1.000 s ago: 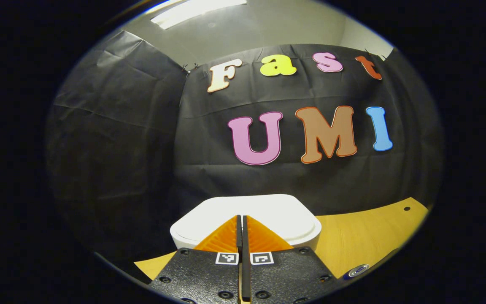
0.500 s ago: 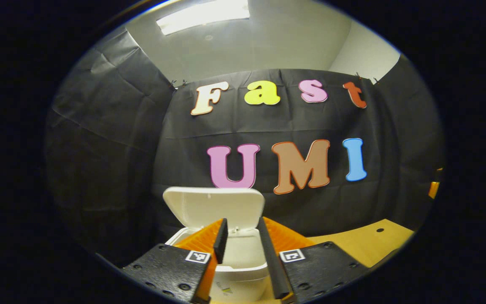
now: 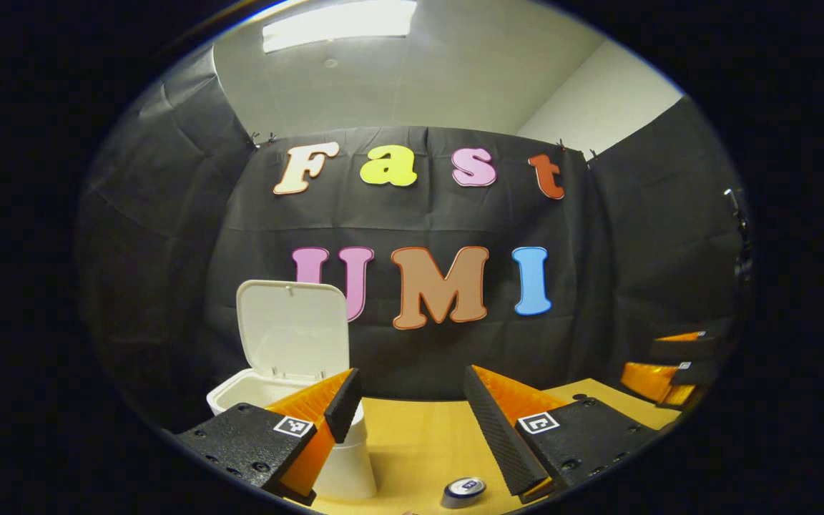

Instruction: Press the lid of the desktop garbage bin to open it, pick up the crumpled paper on the desktop and throw it into the bin, then pick up the pop can on the desktop and drop it into the bin, and finally close the garbage bin lid.

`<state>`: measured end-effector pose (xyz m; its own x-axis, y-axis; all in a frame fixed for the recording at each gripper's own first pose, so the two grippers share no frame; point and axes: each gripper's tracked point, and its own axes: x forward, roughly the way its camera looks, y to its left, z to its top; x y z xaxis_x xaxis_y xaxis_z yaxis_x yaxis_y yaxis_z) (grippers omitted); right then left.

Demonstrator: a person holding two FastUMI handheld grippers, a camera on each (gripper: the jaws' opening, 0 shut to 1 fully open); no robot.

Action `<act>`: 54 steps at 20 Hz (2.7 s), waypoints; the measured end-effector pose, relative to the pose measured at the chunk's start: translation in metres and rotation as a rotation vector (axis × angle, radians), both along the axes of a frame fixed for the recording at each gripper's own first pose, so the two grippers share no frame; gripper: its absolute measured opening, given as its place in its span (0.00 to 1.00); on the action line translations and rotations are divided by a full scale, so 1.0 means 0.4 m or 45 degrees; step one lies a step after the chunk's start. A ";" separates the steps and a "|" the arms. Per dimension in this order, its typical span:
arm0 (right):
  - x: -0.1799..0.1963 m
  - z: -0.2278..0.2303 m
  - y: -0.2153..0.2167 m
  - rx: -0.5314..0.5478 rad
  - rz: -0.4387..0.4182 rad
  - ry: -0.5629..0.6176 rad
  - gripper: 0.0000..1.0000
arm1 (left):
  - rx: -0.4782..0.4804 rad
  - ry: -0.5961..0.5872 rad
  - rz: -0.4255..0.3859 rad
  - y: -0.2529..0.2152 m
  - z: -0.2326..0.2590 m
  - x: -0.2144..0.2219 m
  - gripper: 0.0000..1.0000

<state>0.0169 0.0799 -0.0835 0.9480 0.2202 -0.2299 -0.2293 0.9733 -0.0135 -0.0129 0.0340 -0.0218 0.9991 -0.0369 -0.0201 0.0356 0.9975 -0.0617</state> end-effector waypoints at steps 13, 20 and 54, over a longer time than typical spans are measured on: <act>-0.076 -0.559 0.014 -0.261 0.146 0.694 1.00 | 0.084 0.142 0.113 0.072 -0.050 -0.079 0.88; -0.150 -0.718 -0.024 -0.339 0.155 0.920 1.00 | 0.127 0.191 0.138 0.075 -0.078 -0.098 0.88; 0.130 -0.092 0.354 0.001 0.454 0.259 0.08 | 0.146 0.230 0.377 0.323 -0.091 -0.201 0.88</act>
<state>0.0688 0.2214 -0.1203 0.7475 0.5268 -0.4047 -0.5499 0.8325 0.0680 -0.0935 0.1633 -0.0582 0.9461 0.2663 -0.1844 -0.2571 0.9637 0.0724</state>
